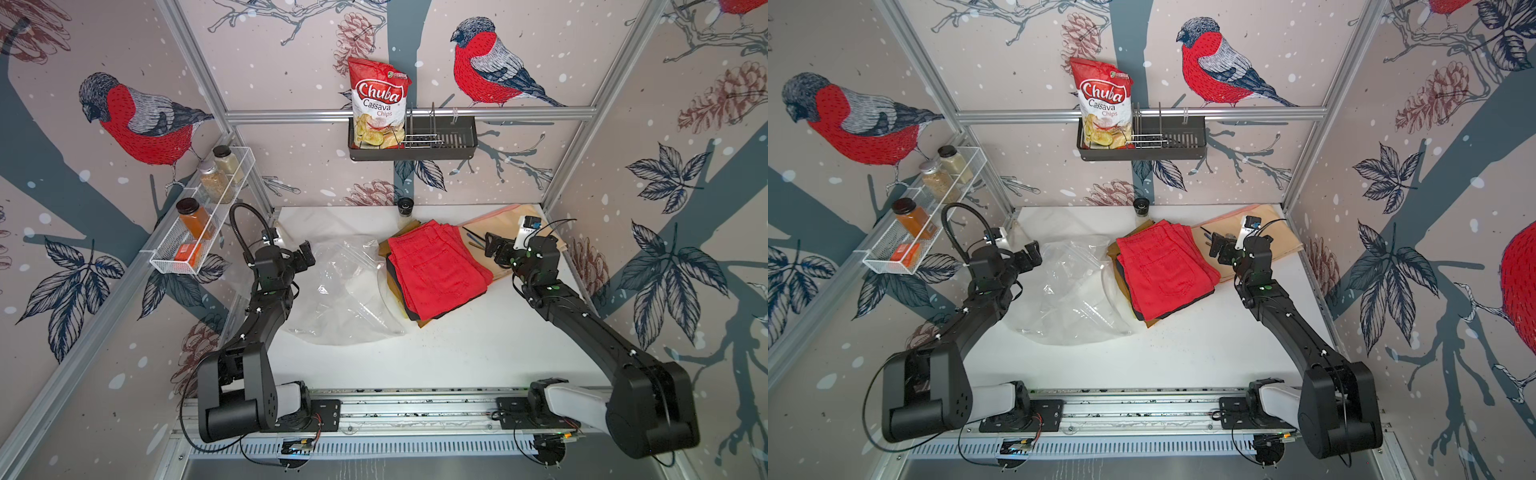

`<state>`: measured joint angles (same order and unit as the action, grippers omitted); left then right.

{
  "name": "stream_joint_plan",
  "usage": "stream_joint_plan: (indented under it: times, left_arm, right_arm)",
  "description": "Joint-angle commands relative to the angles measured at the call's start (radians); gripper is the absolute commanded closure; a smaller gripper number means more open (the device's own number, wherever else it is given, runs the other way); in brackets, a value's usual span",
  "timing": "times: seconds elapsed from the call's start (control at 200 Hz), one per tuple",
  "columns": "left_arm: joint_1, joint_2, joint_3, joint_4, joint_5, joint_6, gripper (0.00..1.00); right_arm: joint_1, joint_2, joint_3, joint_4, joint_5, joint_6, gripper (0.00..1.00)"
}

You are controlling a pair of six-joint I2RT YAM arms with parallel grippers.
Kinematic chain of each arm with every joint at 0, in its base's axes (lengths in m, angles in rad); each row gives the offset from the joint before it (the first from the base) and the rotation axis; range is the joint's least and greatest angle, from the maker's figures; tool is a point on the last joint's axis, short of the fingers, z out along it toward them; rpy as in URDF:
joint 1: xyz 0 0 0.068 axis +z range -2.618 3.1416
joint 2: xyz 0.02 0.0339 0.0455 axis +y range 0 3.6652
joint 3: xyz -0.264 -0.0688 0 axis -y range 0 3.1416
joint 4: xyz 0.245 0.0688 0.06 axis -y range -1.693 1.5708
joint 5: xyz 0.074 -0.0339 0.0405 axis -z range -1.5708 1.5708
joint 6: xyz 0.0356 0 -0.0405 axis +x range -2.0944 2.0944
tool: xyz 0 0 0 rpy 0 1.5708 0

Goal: Take the trousers out of the vacuum bag
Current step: Reset both arms

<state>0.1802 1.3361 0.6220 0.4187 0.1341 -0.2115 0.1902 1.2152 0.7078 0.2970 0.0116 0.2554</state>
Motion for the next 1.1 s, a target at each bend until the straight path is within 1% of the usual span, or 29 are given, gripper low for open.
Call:
stream_joint_plan:
  times: [0.0, 0.145, 0.155, 0.355, 0.445, 0.535, 0.635, 0.72, 0.77, 0.835, 0.91, 0.966, 1.096]
  left_arm:
    - [0.002, 0.02, -0.04, 0.157, 0.051, 0.025, 0.03]
    - [0.001, 0.026, -0.118, 0.28, 0.065, 0.025, 0.03]
    - [0.0, 0.027, -0.124, 0.287, 0.065, 0.025, 0.03]
    - [-0.033, 0.061, -0.179, 0.357, 0.022, 0.103, 0.03]
    - [-0.038, 0.084, -0.24, 0.486, 0.036, 0.109, 0.03]
    - [-0.036, 0.095, -0.305, 0.616, 0.034, 0.109, 0.03]
    - [-0.038, 0.106, -0.316, 0.648, 0.045, 0.119, 0.03]
    - [-0.038, 0.135, -0.323, 0.686, 0.044, 0.11, 0.03]
    - [-0.041, 0.156, -0.342, 0.761, 0.059, 0.107, 0.03]
    - [-0.044, 0.143, -0.342, 0.733, 0.058, 0.119, 0.02]
    - [-0.053, 0.149, -0.356, 0.773, 0.05, 0.126, 0.03]
    - [-0.073, 0.148, -0.359, 0.775, 0.023, 0.143, 0.03]
    - [-0.106, 0.17, -0.362, 0.8, -0.003, 0.175, 0.03]
  right_arm:
    - [-0.017, 0.017, -0.023, 0.101, 0.021, -0.045, 0.02]
    - [-0.041, 0.033, -0.074, 0.151, 0.042, -0.071, 0.01]
    - [-0.042, 0.053, -0.079, 0.157, 0.042, -0.073, 0.01]
    - [-0.078, 0.073, -0.201, 0.317, 0.111, -0.13, 0.0]
    - [-0.119, 0.077, -0.242, 0.346, 0.097, -0.132, 0.0]
    - [-0.151, 0.076, -0.33, 0.476, 0.071, -0.148, 0.0]
    - [-0.171, 0.078, -0.396, 0.606, 0.065, -0.148, 0.0]
    - [-0.186, 0.088, -0.412, 0.643, 0.067, -0.151, 0.0]
    - [-0.19, 0.097, -0.413, 0.646, 0.068, -0.151, 0.0]
    - [-0.195, 0.112, -0.427, 0.684, 0.065, -0.154, 0.0]
    - [-0.197, 0.128, -0.448, 0.735, 0.062, -0.162, 0.0]
    - [-0.199, 0.143, -0.468, 0.78, 0.057, -0.166, 0.0]
    - [-0.203, 0.212, -0.526, 0.969, 0.055, -0.168, 0.0]
